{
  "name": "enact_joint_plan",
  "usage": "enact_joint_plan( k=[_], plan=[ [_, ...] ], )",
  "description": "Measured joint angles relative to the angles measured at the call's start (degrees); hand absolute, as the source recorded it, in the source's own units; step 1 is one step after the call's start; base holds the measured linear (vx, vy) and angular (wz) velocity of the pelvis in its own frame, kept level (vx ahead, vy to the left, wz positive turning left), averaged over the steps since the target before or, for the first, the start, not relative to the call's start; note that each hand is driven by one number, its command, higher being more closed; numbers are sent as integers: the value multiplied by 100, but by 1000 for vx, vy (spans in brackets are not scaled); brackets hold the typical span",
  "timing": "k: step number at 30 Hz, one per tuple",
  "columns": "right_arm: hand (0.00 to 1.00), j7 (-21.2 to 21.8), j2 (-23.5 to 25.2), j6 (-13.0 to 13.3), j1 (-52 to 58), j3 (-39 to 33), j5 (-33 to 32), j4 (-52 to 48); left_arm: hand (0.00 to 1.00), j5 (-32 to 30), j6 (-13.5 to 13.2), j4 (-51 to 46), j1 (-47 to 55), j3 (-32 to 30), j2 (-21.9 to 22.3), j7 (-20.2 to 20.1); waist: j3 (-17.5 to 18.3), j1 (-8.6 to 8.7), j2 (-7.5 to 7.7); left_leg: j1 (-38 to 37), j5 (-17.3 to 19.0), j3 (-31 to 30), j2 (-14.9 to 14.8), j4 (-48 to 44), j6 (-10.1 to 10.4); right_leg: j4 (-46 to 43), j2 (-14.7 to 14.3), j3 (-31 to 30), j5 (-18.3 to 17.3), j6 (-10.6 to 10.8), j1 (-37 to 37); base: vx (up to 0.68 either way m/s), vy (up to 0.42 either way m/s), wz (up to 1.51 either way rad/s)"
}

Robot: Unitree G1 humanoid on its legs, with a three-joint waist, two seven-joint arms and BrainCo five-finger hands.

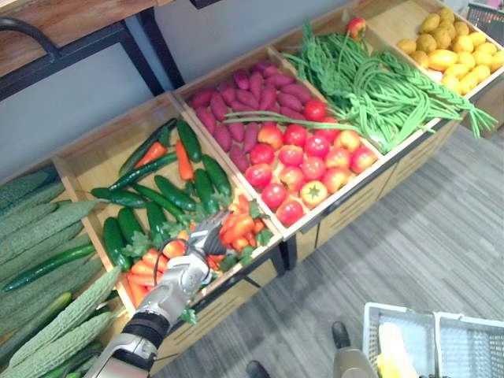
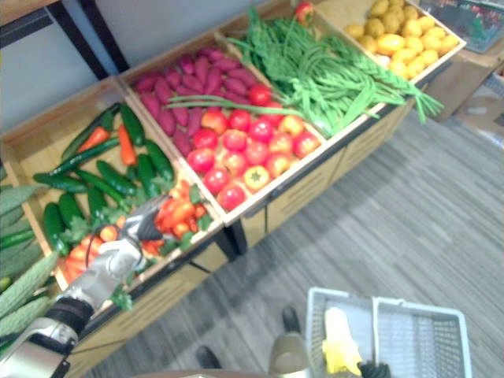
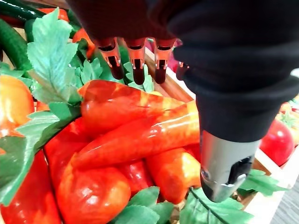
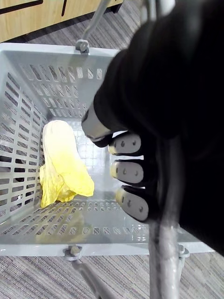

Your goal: Pick vegetable in the basket

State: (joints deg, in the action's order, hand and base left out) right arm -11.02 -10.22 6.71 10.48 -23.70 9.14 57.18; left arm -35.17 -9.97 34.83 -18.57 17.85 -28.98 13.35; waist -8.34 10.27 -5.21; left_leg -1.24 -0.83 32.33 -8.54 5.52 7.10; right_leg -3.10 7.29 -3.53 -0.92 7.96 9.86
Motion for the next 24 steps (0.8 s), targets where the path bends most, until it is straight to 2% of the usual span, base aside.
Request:
enact_joint_plan(
  k=[9, 10, 16, 24],
  plan=[
    [100, -33, 0, -21, -55, 1, -3, -3, 0, -157, 183, 220, -44, -204, 196, 96, -91, -22, -22, 68, -3, 27, 2, 0, 2, 0, 1, -28, 37, -5, 90, -2, -6, -1],
    [100, -34, 2, -22, -72, 2, -4, -2, 100, -169, 187, 227, -46, -244, 199, 146, -125, -17, -20, 68, -4, 28, 0, 0, 2, 0, -1, -29, 37, -5, 90, 0, 0, 0],
    [100, -74, -4, -24, -89, 57, -4, 0, 100, -219, 288, 439, -330, -491, 256, 387, -175, -34, -22, 69, -5, 37, -9, 0, 6, 2, -12, -32, 38, -5, 96, 0, 0, 0],
    [100, -111, -1, -19, -158, 180, -4, 1, 100, -220, 327, 689, -410, -498, 428, 408, -261, -30, 32, 70, -3, 83, -14, 0, 8, 8, -25, -73, 50, -13, 123, 1, -7, -2]
  ],
)
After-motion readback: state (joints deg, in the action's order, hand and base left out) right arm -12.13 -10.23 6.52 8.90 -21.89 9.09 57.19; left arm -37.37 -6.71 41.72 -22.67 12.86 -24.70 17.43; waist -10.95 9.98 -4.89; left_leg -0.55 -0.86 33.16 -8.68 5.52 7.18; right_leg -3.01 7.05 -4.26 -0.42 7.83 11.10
